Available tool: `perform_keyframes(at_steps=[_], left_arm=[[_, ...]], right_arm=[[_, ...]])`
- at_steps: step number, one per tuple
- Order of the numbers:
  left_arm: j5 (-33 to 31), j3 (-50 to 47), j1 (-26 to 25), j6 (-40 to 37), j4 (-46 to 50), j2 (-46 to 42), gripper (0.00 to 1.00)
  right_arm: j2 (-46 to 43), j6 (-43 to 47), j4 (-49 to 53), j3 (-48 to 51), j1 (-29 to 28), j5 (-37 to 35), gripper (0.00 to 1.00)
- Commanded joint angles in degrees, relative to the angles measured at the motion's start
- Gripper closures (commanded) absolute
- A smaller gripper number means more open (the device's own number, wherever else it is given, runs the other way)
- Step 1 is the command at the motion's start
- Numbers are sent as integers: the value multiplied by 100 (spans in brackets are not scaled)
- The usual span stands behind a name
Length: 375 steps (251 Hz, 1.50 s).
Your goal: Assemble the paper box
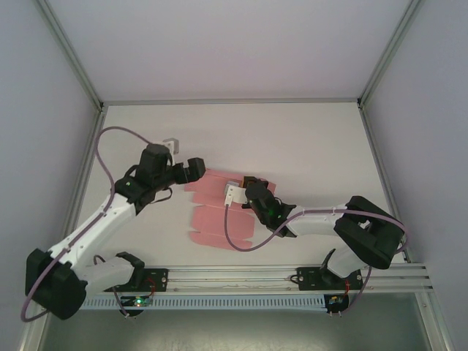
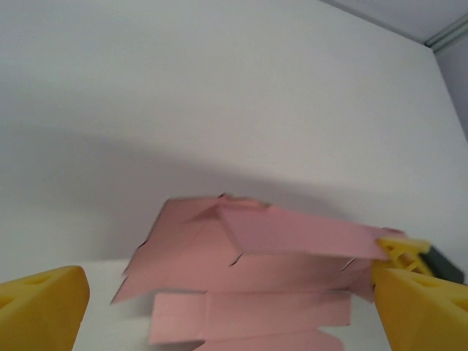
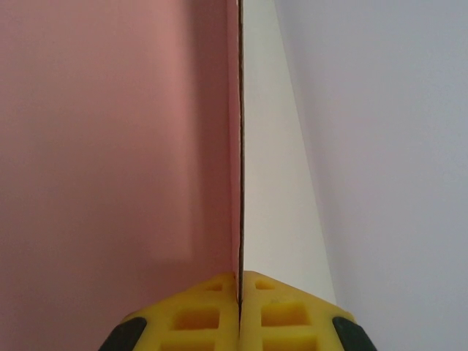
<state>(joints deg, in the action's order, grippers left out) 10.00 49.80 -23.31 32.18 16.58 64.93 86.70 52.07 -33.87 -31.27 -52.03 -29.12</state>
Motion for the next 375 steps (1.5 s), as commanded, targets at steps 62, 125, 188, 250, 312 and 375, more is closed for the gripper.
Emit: perform_keyframes(at_steps=[62,125,188,250,312,375], left_arm=[[1399,629,-250,-33,-493,1145,15],[1309,656,-297,5,-389,1478,36],[1582,414,-358,390,-935,1654,43],[1867,-72,-409,1168,-2143,1749,48],[1279,-504,-452,1418,-2221,1423,47],[1093,-655,-455,1338,-1884,1037,45]], right_arm=[[-125,-133,34,60,-75,-25,100],[-284,-221,74,107,-75,21,100],[-267,-277,142,80,-78,54,100],[-286,-321,126,92,-88,126,100],[-361,-407,139,101,-88,123,100],[-347,-450,237,56,-90,84,100]])
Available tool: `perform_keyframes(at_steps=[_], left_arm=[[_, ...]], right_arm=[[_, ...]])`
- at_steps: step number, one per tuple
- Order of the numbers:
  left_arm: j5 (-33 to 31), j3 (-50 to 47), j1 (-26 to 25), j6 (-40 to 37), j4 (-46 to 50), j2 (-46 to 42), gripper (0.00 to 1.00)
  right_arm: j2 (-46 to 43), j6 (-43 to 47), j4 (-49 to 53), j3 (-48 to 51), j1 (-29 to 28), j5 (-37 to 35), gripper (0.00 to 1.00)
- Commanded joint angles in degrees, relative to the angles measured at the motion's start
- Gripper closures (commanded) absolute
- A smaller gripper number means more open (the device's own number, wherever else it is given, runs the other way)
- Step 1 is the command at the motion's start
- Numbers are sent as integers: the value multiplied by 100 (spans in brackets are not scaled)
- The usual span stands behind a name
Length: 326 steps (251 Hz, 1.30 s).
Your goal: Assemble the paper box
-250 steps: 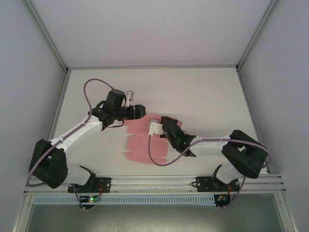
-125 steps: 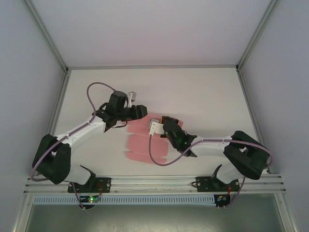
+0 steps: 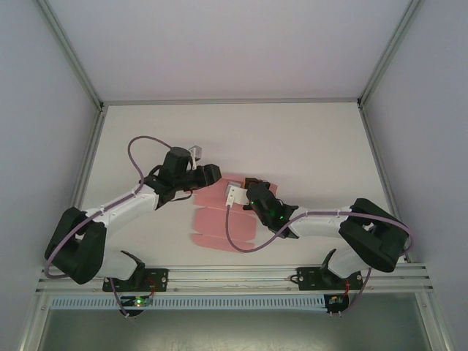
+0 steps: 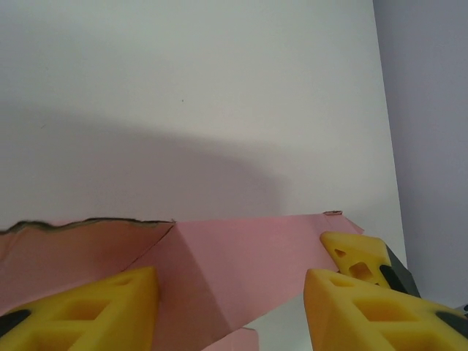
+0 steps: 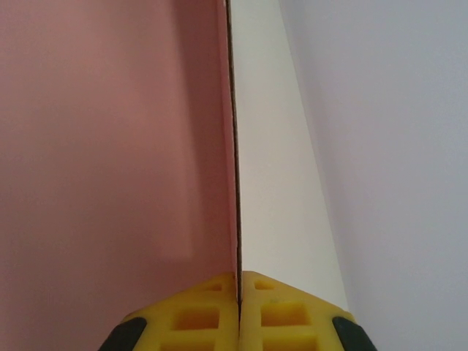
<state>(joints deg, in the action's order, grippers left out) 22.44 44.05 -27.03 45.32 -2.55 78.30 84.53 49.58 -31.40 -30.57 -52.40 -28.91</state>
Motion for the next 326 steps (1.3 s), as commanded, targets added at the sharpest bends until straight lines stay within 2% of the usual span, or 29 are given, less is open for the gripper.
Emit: perform_keyframes(at_steps=[1,44,69,99,133,175,197,238,263,291,303,326], left_arm=[[-142,-85,-84,31,18,-299,45],[476,-291,-118,465,-964,-186,45],[731,-209,-146,595,-1152,64,44],[773,-216,-162,745,-1468,218,44],[748,-424,-179,1160,-2367,311,44],[639,-813,-215,2008,-3846,572,45],[574,-890,-207,2225,-4181,668,46],[421,-849,-207,2067,-3754,550,45],[246,-947,-208,1762,-3367,225,34],[-171,-679,-232,726,-1287,-442,16],[-556,-626,-234,344,-373,-779,1],[-1330,-846,-232,-49,684,-1561,0]], right_arm=[[-135,-198,-4,-12,-52,70,100],[-101,-190,26,-43,-88,70,100],[-146,-225,3,-39,-104,82,100],[-263,-312,-44,37,-112,258,100],[-390,-369,-145,138,-153,618,100],[-354,-405,-158,134,-172,562,100],[-339,-454,-156,144,-166,511,100],[-363,-450,-266,200,-165,306,100],[-383,-450,-248,200,-162,236,100],[-351,-388,-253,185,-121,-56,100],[-367,-409,-257,189,-86,-119,100],[-470,-516,-248,231,3,-31,100]])
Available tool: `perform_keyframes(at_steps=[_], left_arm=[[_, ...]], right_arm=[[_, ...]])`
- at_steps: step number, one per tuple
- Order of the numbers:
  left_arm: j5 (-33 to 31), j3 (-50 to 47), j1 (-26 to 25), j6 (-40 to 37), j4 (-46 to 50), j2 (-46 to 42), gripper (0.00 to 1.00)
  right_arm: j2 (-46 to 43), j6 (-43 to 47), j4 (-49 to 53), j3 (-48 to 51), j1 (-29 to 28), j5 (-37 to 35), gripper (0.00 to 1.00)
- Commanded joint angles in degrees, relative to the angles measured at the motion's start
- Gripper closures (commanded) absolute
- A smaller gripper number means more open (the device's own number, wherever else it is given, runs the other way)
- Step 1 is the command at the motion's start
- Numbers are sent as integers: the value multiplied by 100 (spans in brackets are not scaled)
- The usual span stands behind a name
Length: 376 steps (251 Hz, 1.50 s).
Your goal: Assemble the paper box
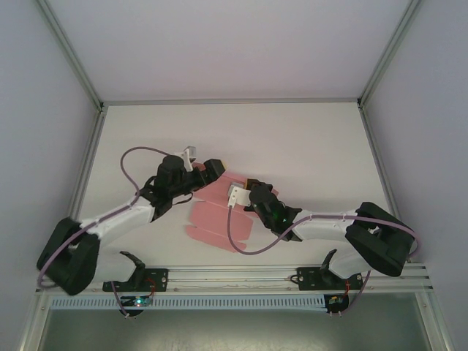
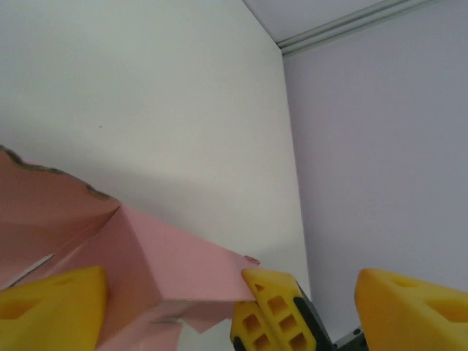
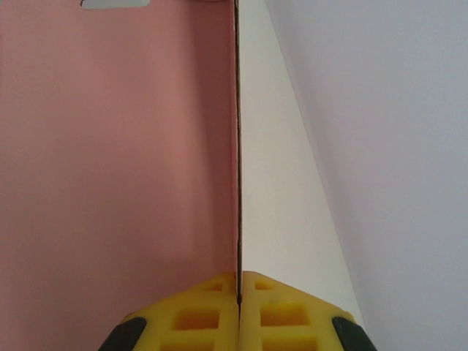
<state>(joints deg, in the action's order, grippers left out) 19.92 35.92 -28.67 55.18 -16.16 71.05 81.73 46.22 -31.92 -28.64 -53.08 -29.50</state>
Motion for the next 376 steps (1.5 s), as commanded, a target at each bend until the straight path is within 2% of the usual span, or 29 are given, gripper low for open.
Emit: perform_keyframes(at_steps=[1,35,58,103,143,171,210,239,278,294,324,353,376], left_arm=[[-1114,-50,-64,-1044,2077,-872,0],[-2049,-578,-51,-1436,2944,-2066,0],[-2431,-683,42,-1542,3436,-2436,0],[-2015,-668,192,-1938,3145,-2085,0],[-1234,-613,336,-2267,2313,-1522,13],[-1240,-660,446,-2320,1945,-1395,17],[-872,-632,531,-2501,1671,-1206,28],[-1011,-698,529,-2779,1380,-1190,34],[-868,-731,531,-3181,1093,-1242,46],[-897,-839,527,-3441,940,-1301,46],[-1257,-886,529,-3480,997,-1355,44],[-1399,-784,537,-3499,1308,-1292,38],[-1262,-807,538,-3514,1211,-1254,39]], right_arm=[[-196,-181,-194,41,75,34,100],[-387,-295,-166,89,157,168,100],[-521,-375,-100,127,232,426,100],[-683,-396,-43,160,306,700,100],[-879,-420,-4,195,389,1029,100],[-1063,-476,144,186,468,1288,100],[-1293,-568,204,233,544,1569,100],[-1405,-643,256,270,588,1808,100],[-1414,-666,357,236,620,1789,100],[-1431,-675,360,237,625,1797,100],[-1533,-692,405,230,647,1877,100],[-1655,-727,468,252,671,1956,100],[-1730,-771,481,283,703,2091,100]])
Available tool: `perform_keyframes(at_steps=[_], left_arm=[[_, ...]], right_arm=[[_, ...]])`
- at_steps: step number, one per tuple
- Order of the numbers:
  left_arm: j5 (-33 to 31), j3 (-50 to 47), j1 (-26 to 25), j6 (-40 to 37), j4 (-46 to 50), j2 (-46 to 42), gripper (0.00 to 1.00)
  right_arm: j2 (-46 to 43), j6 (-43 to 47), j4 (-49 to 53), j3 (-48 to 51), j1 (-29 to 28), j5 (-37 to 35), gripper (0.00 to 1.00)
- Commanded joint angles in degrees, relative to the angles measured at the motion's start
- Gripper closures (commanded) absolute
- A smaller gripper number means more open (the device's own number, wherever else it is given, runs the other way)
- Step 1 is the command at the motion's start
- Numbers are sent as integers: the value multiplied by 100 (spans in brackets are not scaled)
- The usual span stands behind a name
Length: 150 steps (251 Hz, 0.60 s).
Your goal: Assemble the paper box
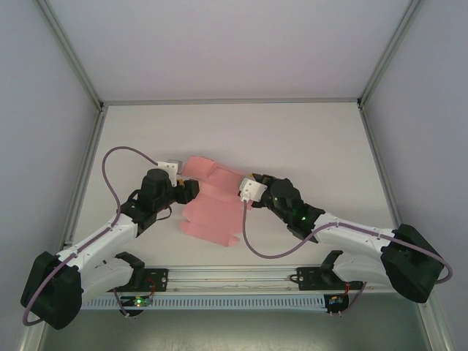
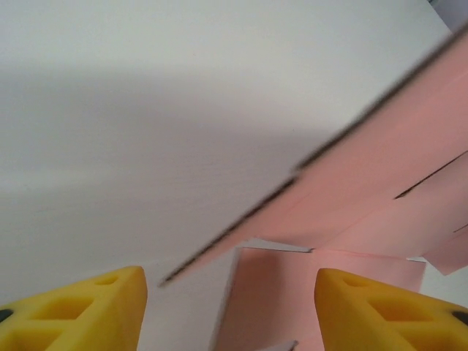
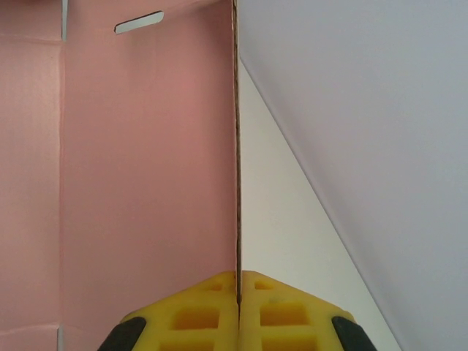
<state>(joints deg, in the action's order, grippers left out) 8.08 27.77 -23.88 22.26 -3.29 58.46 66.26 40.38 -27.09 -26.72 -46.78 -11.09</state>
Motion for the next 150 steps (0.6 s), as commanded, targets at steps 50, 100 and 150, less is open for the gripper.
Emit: perform_keyframes(at_steps=[50,100,150], left_arm=[[763,-43,59,-392,-452,-6,63],[983,-9,33,-417,-362,12,84],[810,33,-185,-469,-341,136,92]], right_arm=[[-103,-254,125,7,92,290,100],[-41,-309,125,-44,91,248,100],[-118,-374,165,-40,87,396,100]])
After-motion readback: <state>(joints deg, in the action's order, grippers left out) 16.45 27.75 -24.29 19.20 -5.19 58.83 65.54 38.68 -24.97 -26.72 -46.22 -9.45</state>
